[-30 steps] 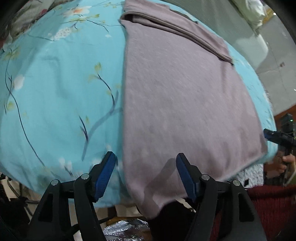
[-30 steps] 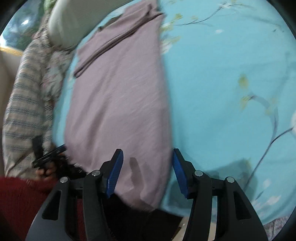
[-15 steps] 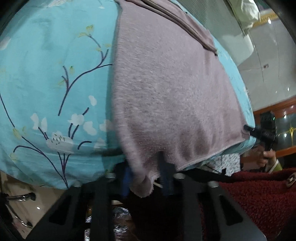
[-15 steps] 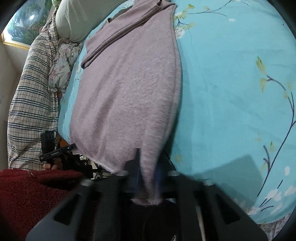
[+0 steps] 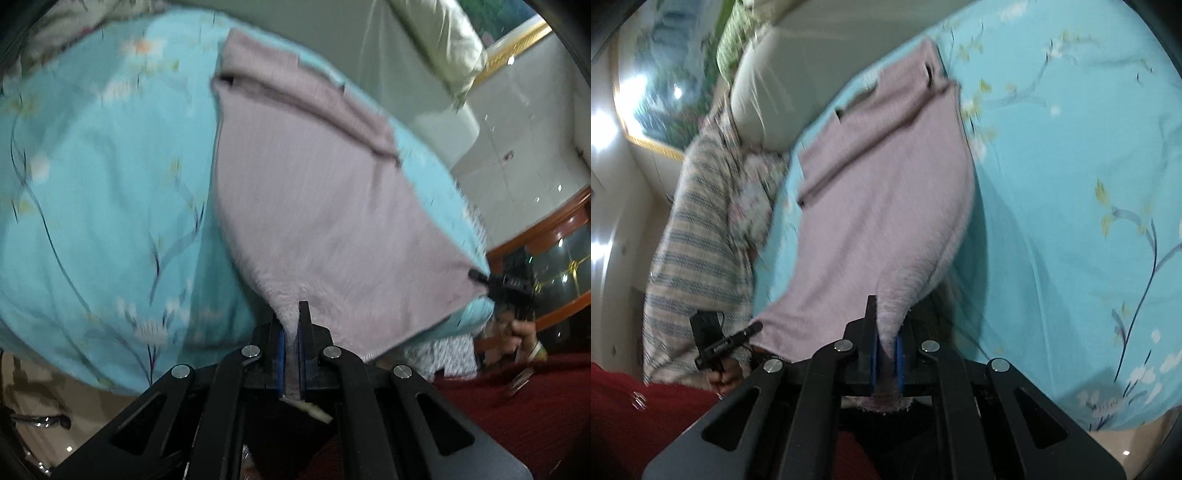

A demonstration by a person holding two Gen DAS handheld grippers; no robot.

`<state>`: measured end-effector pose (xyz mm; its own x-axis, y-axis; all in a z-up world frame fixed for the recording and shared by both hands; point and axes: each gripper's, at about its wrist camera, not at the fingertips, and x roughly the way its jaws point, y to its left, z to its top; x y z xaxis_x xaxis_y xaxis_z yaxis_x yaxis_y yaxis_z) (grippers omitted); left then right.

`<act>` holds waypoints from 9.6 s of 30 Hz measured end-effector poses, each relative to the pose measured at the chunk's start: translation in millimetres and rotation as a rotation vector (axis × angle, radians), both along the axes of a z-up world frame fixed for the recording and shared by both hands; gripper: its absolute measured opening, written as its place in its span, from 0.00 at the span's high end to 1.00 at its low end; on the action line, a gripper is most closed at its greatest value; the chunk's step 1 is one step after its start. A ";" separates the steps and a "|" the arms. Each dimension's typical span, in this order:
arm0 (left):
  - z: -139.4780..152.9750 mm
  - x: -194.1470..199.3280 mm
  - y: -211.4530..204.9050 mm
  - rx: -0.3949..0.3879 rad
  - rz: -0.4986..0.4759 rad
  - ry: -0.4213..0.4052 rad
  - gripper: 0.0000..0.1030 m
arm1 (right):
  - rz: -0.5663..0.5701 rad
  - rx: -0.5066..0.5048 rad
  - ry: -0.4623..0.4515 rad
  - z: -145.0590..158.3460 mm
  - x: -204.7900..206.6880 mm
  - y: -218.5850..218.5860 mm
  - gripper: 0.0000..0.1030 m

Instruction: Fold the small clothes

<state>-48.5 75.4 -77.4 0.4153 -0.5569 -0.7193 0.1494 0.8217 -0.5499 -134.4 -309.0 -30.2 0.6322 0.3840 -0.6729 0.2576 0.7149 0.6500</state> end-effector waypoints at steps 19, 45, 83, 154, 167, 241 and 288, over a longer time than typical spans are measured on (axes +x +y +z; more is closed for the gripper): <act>117.9 218.8 -21.9 0.084 0.217 -0.299 0.97 | -0.151 -0.144 -0.167 58.0 216.0 -85.9 0.92; 27.1 382.8 -49.4 0.265 0.270 -0.141 0.61 | -0.176 -0.190 -0.002 -3.4 336.5 -156.7 0.53; 3.3 341.3 -68.0 0.196 0.336 -0.002 0.54 | -0.088 -0.250 0.011 -9.9 326.7 -74.7 0.59; -4.7 299.3 -254.4 0.299 -0.057 -0.159 0.94 | 0.289 0.096 0.025 -45.9 427.7 -15.5 0.41; 26.5 294.8 -273.1 0.275 -0.116 -0.205 0.93 | 0.242 -0.029 -0.122 18.7 428.5 -31.5 0.87; 16.4 357.8 -141.4 0.035 0.028 -0.029 0.71 | 0.204 -0.060 -0.032 -24.0 325.8 -61.0 0.71; 8.5 306.5 -38.0 0.222 0.172 -0.044 0.66 | 0.194 -0.203 0.037 -48.7 406.1 17.9 0.93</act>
<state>258.0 37.4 -69.0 0.5239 -0.3066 -0.7947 0.0170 0.9366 -0.3501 271.7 -291.1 -78.9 0.5332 0.3509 -0.7698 0.1240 0.8677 0.4814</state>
